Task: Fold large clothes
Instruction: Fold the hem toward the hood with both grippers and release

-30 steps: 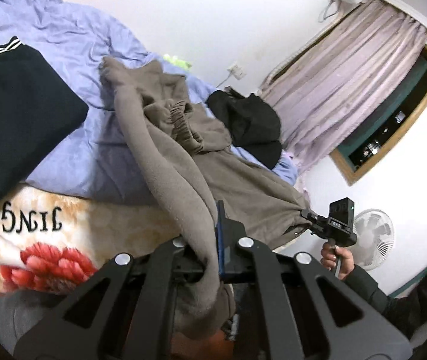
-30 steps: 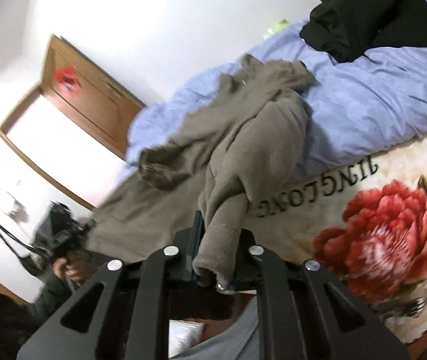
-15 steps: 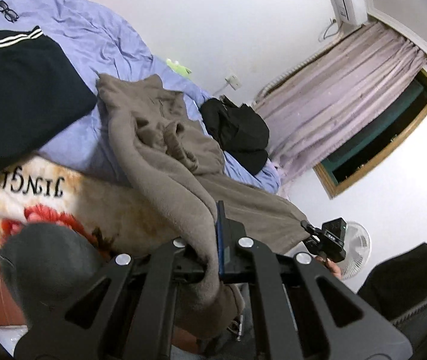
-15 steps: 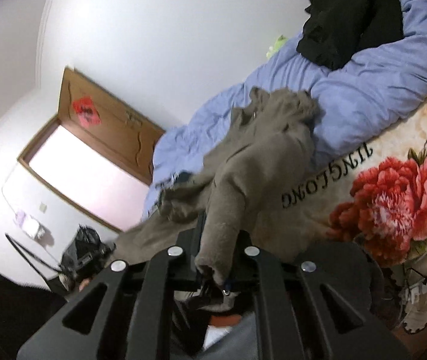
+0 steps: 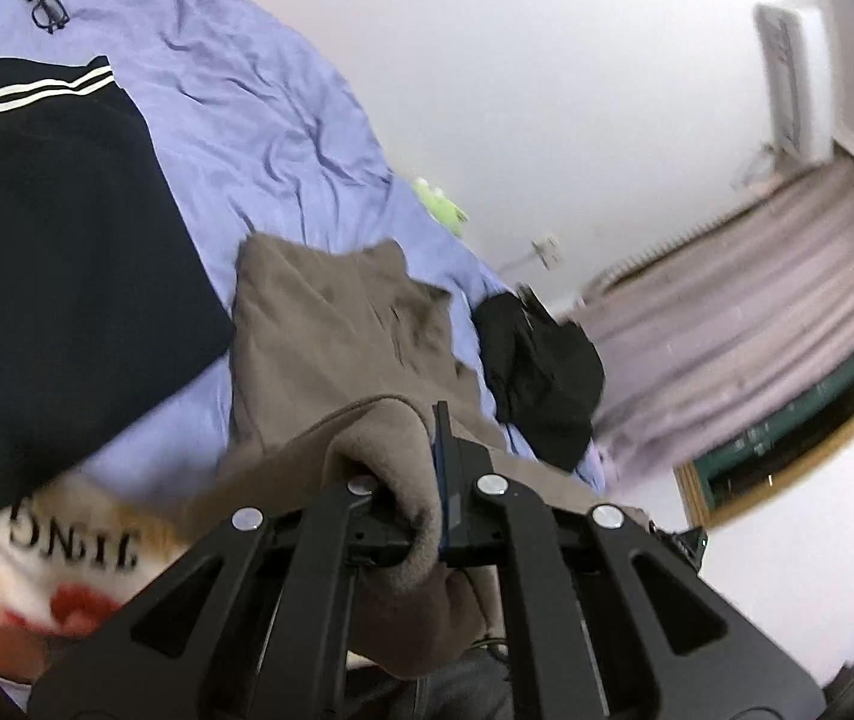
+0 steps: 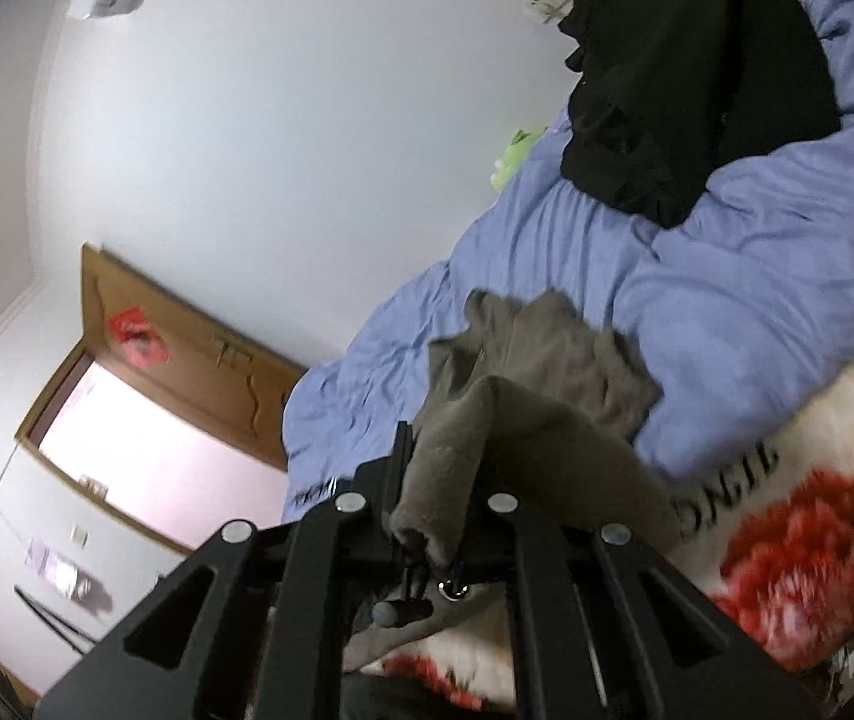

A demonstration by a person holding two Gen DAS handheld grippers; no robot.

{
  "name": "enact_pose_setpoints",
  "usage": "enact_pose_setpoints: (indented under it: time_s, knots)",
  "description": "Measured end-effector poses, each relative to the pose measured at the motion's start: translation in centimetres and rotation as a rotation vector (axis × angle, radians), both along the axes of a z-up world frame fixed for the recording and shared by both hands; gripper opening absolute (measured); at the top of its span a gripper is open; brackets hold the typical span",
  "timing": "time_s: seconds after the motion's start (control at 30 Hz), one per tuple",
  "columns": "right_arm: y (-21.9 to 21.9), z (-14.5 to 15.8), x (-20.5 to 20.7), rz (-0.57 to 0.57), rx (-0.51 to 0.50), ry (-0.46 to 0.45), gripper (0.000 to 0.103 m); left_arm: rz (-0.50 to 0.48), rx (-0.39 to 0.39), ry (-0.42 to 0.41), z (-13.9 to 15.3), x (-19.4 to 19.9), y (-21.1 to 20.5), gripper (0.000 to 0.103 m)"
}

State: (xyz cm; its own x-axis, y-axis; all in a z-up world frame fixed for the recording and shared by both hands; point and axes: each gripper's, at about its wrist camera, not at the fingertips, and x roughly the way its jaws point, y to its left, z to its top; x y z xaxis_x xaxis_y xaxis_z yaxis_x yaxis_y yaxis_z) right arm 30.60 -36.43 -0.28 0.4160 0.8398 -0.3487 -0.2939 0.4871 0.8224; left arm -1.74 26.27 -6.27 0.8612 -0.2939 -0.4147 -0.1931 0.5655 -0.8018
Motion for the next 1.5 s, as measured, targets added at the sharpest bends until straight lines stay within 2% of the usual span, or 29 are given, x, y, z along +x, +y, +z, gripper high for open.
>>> enact_pose_setpoints:
  time_s: [0.2, 0.33, 0.47, 0.53, 0.7, 0.87, 0.97, 1.03, 1.07, 1.1, 1.17, 1.2, 1.23, 1.3, 1.37, 1.43, 1.5]
  knots:
    - [5.3, -1.2, 9.8, -0.021, -0.065, 0.028, 0.01, 0.096, -0.043, 0.057, -1.9, 9.1, 5.0, 0.003]
    - [10.1, -2.0, 16.5, -0.021, -0.116, 0.021, 0.01, 0.154, -0.041, 0.092, -3.6, 14.6, 7.9, 0.003]
    - [14.6, -4.1, 22.1, -0.013, -0.199, 0.036, 0.01, 0.214, -0.024, 0.176, -7.3, 20.3, 11.1, 0.004]
    - [16.9, -6.3, 24.8, -0.008, -0.265, 0.06, 0.01, 0.233, 0.001, 0.225, -9.7, 23.0, 12.3, 0.004]
    - [19.2, -12.2, 29.1, -0.035, -0.374, 0.118, 0.01, 0.238, 0.07, 0.308, -14.6, 27.5, 13.3, 0.004]
    - [20.9, -18.3, 30.5, 0.021, -0.501, 0.188, 0.01, 0.198, 0.157, 0.379, -18.1, 29.4, 12.8, 0.005]
    - [20.7, -18.4, 30.2, 0.031, -0.502, 0.18, 0.011, 0.176, 0.192, 0.395, -17.7, 29.2, 12.4, 0.005]
    - [20.9, -17.4, 29.9, 0.087, -0.518, 0.181, 0.024, 0.124, 0.27, 0.434, -16.5, 29.2, 11.7, 0.008]
    - [21.0, -16.6, 29.6, 0.102, -0.535, 0.174, 0.027, 0.102, 0.302, 0.448, -15.9, 29.4, 11.4, 0.009]
    - [21.0, -15.9, 29.5, 0.108, -0.54, 0.168, 0.032, 0.07, 0.334, 0.461, -14.9, 29.3, 11.1, 0.014]
    - [20.6, -13.5, 28.9, 0.11, -0.552, 0.16, 0.046, 0.011, 0.368, 0.493, -13.3, 29.2, 10.5, 0.038]
    - [20.4, -12.4, 28.5, 0.107, -0.56, 0.152, 0.053, -0.032, 0.374, 0.509, -12.3, 28.9, 10.1, 0.064]
    - [20.2, -10.7, 27.7, 0.111, -0.573, 0.128, 0.054, -0.074, 0.383, 0.529, -11.4, 28.7, 9.5, 0.075]
    - [20.3, -8.3, 26.4, 0.141, -0.589, 0.09, 0.055, -0.129, 0.441, 0.554, -9.8, 28.2, 8.4, 0.075]
    - [20.7, -6.0, 24.7, 0.162, -0.594, 0.052, 0.064, -0.173, 0.522, 0.559, -7.5, 27.1, 6.8, 0.075]
    - [21.6, -4.3, 22.9, 0.197, -0.592, 0.04, 0.077, -0.186, 0.56, 0.537, -5.2, 25.6, 4.9, 0.079]
    - [22.9, -3.6, 21.5, 0.232, -0.594, 0.046, 0.081, -0.185, 0.583, 0.496, -3.6, 24.1, 2.9, 0.082]
